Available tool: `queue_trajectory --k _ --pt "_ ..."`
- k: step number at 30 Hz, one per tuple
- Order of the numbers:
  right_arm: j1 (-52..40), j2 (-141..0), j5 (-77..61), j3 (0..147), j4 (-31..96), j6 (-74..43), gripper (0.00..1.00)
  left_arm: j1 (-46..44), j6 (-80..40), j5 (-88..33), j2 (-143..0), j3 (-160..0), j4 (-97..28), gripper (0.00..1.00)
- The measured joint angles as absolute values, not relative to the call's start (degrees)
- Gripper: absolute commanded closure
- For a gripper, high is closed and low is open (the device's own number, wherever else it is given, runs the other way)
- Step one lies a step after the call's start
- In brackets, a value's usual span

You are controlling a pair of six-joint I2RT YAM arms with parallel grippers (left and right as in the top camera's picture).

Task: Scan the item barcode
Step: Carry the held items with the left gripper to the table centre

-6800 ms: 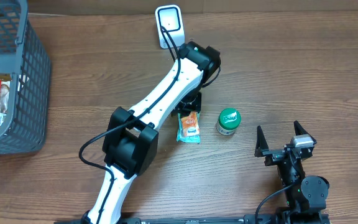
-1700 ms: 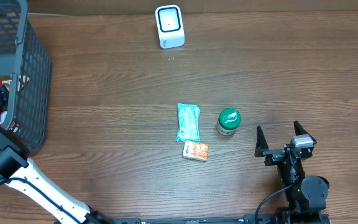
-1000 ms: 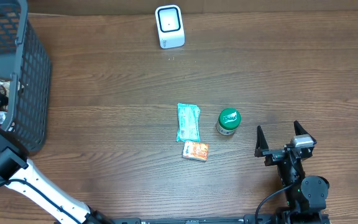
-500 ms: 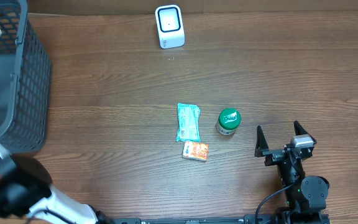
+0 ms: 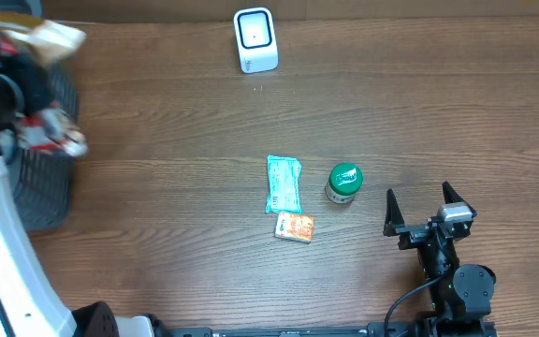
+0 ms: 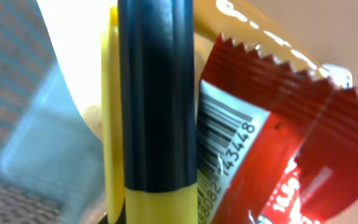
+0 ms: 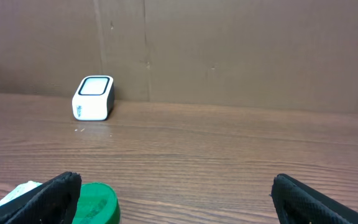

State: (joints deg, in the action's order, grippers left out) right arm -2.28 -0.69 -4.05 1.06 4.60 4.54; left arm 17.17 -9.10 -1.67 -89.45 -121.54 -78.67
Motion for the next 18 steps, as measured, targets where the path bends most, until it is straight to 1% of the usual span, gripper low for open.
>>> queue_trajectory --k 2,5,11,12,13,14,18 --pt "-2.28 -0.69 -4.05 1.06 4.62 4.54 0.00 12.40 -10.17 -1.50 -89.45 -120.16 -82.37 0.96" --pt "-2.28 -0.69 -4.08 1.06 4.58 4.54 0.00 5.41 -11.60 -1.28 -89.36 -113.32 -81.14 0.96" --pt "-2.28 -0.58 -4.05 1.06 4.73 4.49 0.00 -5.13 -17.78 -1.19 -89.71 -90.54 -68.73 0.96" --pt "-2.28 -0.58 -4.05 1.06 4.64 4.51 0.00 -8.80 -20.69 -1.39 -90.28 -82.83 -65.73 0.96" --pt "-2.28 -0.58 -4.05 1.06 4.71 4.54 0.00 -10.07 -21.61 -1.28 -90.24 -80.88 -63.09 0.96" --pt "-2.28 -0.56 -4.10 1.06 4.71 4.54 0.00 -11.57 -23.24 -0.49 -89.45 -77.19 -57.74 0.96" --pt "-2.28 -0.58 -4.10 1.06 4.71 4.51 0.00 -17.80 -30.02 0.25 -89.76 -66.50 -50.28 0.96"
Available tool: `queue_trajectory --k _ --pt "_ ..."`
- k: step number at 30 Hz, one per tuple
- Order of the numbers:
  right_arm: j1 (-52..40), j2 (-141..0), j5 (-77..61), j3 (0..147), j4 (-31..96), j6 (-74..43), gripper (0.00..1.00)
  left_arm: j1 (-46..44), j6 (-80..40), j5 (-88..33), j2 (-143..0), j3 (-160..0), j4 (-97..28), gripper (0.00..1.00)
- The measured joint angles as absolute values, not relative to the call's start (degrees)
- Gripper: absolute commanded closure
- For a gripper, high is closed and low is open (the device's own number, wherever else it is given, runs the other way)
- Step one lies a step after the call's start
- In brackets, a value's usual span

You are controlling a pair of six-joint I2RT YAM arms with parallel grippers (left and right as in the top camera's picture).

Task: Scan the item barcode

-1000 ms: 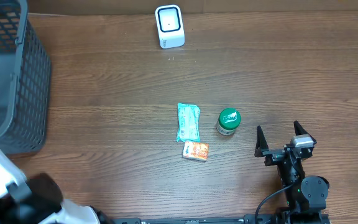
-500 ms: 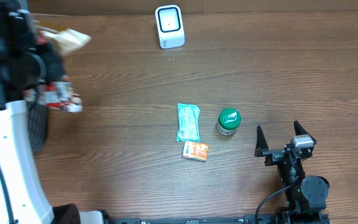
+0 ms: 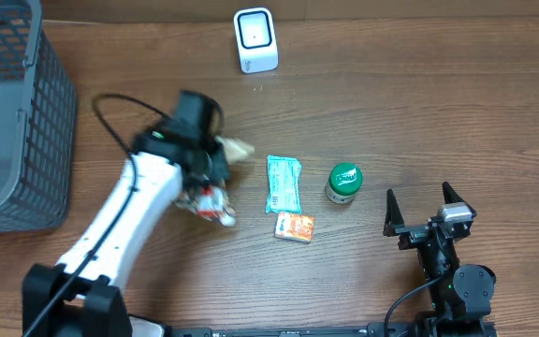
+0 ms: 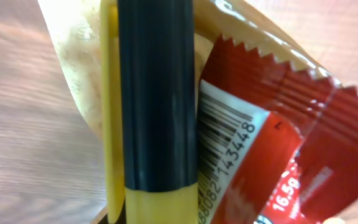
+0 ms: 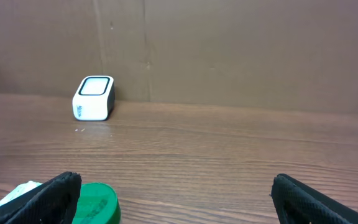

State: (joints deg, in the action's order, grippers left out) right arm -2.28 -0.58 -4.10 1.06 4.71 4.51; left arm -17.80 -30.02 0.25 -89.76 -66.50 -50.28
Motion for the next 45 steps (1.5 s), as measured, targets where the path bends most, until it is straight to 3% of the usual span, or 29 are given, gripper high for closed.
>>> queue_trajectory --k 6,10,15,18,25,32,38,41,45 --pt "-2.28 -0.58 -4.05 1.06 4.69 4.51 0.00 -22.70 -34.61 0.97 -90.17 -58.94 -41.30 0.95" --pt "-2.28 -0.58 -4.05 1.06 4.67 4.54 0.00 -25.65 -35.70 1.15 -92.58 -58.00 -38.24 0.82" --pt "-2.28 -0.58 -4.05 1.06 4.64 4.54 0.00 -27.57 -36.12 1.15 -96.57 -57.82 -36.34 0.38" --pt "-2.28 -0.58 -4.05 1.06 4.64 4.54 0.00 -27.66 -36.73 1.17 -97.01 -57.69 -36.18 0.26" --pt "-2.28 -0.58 -4.08 1.06 4.64 4.51 0.00 -27.55 -34.96 1.19 -96.49 -63.64 -43.13 0.21" --pt "-2.28 -0.58 -4.05 1.06 4.64 4.54 0.00 -24.05 -32.36 5.19 -92.62 -76.90 -57.82 0.24" --pt "-2.28 -0.58 -4.05 1.06 4.64 4.54 0.00 -14.04 -31.09 11.97 -92.36 -81.06 -65.32 0.22" --pt "-2.28 -0.58 -4.05 1.06 4.67 4.54 0.00 -6.28 -29.06 15.46 -92.36 -81.12 -65.91 0.10" --pt "-2.28 -0.58 -4.05 1.06 4.67 4.54 0.00 2.98 -26.35 17.23 -92.36 -81.14 -65.43 0.09"
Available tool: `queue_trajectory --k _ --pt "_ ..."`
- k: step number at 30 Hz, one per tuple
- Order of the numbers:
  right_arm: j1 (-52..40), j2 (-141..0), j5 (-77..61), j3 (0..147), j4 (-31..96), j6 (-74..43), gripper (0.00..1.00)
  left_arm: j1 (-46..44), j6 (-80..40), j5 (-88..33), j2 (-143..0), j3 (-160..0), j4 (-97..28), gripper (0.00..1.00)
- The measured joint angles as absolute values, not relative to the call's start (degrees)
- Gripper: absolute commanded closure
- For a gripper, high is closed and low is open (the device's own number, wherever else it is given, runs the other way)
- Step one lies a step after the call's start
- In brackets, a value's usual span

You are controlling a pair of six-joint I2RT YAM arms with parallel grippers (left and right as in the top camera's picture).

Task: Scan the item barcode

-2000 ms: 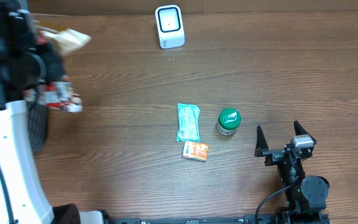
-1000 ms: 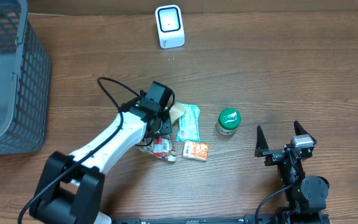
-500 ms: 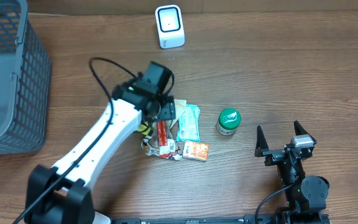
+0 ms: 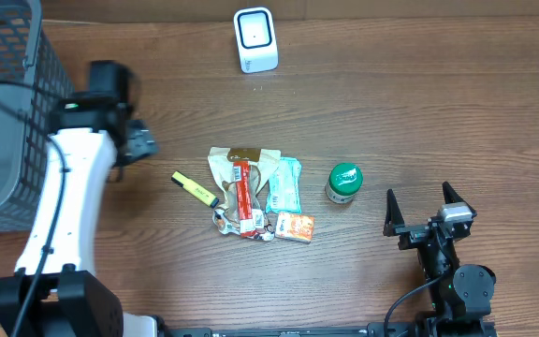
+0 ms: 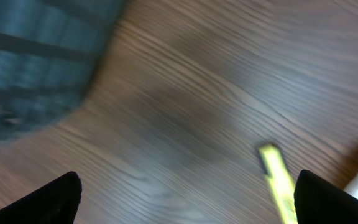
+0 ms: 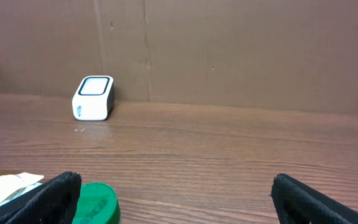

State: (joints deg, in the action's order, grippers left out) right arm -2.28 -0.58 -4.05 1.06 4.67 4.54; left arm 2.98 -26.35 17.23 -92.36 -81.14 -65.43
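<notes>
The white barcode scanner (image 4: 255, 39) stands at the table's far edge, also in the right wrist view (image 6: 93, 98). A pile lies mid-table: beige packet (image 4: 237, 161), red packet (image 4: 242, 197), teal packet (image 4: 285, 184), orange box (image 4: 295, 227). A yellow highlighter (image 4: 193, 188) lies left of the pile and shows blurred in the left wrist view (image 5: 278, 183). A green-lidded jar (image 4: 344, 180) stands to the right of the pile. My left gripper (image 4: 137, 142) is open and empty beside the basket. My right gripper (image 4: 429, 211) is open near the jar (image 6: 95, 202).
A grey mesh basket (image 4: 7, 112) fills the far left, its wall blurred in the left wrist view (image 5: 30, 62). A brown cardboard wall (image 6: 229, 50) backs the table behind the scanner.
My left gripper was shut on the highlighter and the red and beige packets left of the teal packet. Now it is open near the basket, and those things lie on the table.
First my left gripper held the highlighter and packets over the basket at the far left. Then it held them over the table beside the teal packet. Now they lie on the table and the gripper is open by the basket. The right arm stayed still.
</notes>
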Motion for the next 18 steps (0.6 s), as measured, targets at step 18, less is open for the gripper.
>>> queue_trajectory --k 18 --pt "-2.28 -0.58 -4.05 1.06 4.67 4.51 0.00 12.05 -17.34 16.91 -92.36 -81.17 -62.50 0.00"
